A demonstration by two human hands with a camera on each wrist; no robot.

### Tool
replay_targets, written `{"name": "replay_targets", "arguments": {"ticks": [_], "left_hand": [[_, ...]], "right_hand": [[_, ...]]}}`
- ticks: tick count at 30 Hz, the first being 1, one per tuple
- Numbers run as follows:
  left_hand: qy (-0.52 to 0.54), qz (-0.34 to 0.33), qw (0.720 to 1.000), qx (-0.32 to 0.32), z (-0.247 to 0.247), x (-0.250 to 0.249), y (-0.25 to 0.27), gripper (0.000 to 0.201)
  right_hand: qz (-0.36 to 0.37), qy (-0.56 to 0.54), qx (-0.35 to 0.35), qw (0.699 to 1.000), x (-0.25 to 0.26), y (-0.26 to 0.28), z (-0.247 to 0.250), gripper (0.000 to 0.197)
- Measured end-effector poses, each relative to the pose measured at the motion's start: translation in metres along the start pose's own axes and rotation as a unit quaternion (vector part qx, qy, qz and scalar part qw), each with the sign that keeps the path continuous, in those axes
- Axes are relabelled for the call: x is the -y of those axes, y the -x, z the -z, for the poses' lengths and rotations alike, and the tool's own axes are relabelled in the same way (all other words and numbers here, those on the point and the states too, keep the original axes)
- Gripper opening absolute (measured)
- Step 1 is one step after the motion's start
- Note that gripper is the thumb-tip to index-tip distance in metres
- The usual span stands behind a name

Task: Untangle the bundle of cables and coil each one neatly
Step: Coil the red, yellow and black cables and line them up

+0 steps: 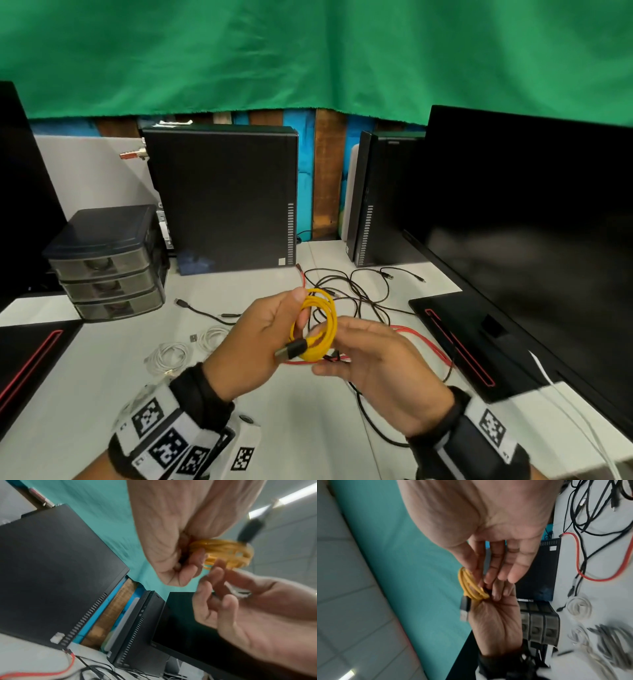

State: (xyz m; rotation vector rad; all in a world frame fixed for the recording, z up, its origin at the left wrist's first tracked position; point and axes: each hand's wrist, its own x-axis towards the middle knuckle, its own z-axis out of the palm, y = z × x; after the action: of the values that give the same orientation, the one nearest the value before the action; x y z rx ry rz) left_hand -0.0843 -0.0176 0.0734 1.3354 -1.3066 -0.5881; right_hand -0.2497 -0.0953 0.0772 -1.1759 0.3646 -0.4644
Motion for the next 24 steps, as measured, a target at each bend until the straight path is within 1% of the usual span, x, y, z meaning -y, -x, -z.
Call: {"name": "replay_targets", "arguments": {"ticks": [1,2,3,4,6,8,9,11,12,13,15,16,18,19,21,22,24], "left_hand": [[-0.055,-0.028,0.998,-0.017,0.000,0.003,0.000,0.041],[-0.120,-0.052,0.991,-0.041,0.000,0.007,-0.001,0.040],[-0.180,-0.074,0.979,-0.065,-0.001,0.011,-0.001,0.039],[-0.225,-0.097,0.966,-0.080,-0.002,0.013,-0.001,0.039],[-0.280,-0.131,0.947,-0.086,-0.007,0.019,0.000,0.037],[-0.306,-0.142,0.937,-0.089,-0.011,0.023,0.001,0.033],[-0.307,-0.138,0.936,-0.098,-0.011,0.024,0.001,0.033],[-0.299,-0.127,0.936,-0.134,-0.007,0.023,-0.003,0.038],[-0.296,-0.120,0.934,-0.158,-0.001,0.022,-0.005,0.038],[-0.295,-0.112,0.931,-0.184,0.006,0.021,-0.008,0.038],[-0.294,-0.089,0.923,-0.231,0.023,0.019,-0.013,0.041],[-0.291,-0.075,0.923,-0.239,0.031,0.018,-0.015,0.042],[-0.279,-0.058,0.932,-0.224,0.040,0.014,-0.015,0.040],[-0.273,-0.064,0.937,-0.209,0.040,0.012,-0.014,0.039],[-0.262,-0.089,0.945,-0.174,0.032,0.007,-0.010,0.038],[-0.255,-0.105,0.950,-0.148,0.026,0.004,-0.008,0.037],[-0.237,-0.135,0.958,-0.091,0.014,0.002,-0.004,0.034]], "right_hand": [[-0.010,-0.028,0.006,1.000,-0.003,0.000,-0.002,0.032],[-0.023,-0.049,0.004,0.999,-0.004,0.000,-0.005,0.036],[-0.033,-0.045,-0.004,0.998,-0.006,0.000,-0.007,0.038],[-0.038,-0.014,-0.022,0.999,-0.008,-0.001,-0.010,0.037],[-0.030,0.081,-0.080,0.993,-0.015,-0.001,-0.015,0.028],[-0.009,0.148,-0.135,0.980,-0.025,-0.002,-0.018,0.016],[0.001,0.169,-0.149,0.974,-0.029,-0.003,-0.018,0.011],[0.018,0.195,-0.168,0.966,-0.034,-0.003,-0.017,0.013],[0.030,0.202,-0.171,0.964,-0.036,-0.002,-0.017,0.009],[0.042,0.211,-0.170,0.962,-0.037,0.000,-0.016,0.009],[0.069,0.237,-0.144,0.958,-0.039,0.009,-0.021,0.017],[0.089,0.250,-0.135,0.955,-0.039,0.014,-0.027,0.018],[0.133,0.275,-0.141,0.942,-0.037,0.020,-0.036,0.019],[0.147,0.278,-0.153,0.937,-0.035,0.018,-0.037,0.027],[0.152,0.270,-0.173,0.935,-0.032,0.011,-0.033,0.045],[0.149,0.265,-0.177,0.936,-0.030,0.008,-0.030,0.050],[0.141,0.265,-0.173,0.938,-0.027,0.002,-0.024,0.053]]}}
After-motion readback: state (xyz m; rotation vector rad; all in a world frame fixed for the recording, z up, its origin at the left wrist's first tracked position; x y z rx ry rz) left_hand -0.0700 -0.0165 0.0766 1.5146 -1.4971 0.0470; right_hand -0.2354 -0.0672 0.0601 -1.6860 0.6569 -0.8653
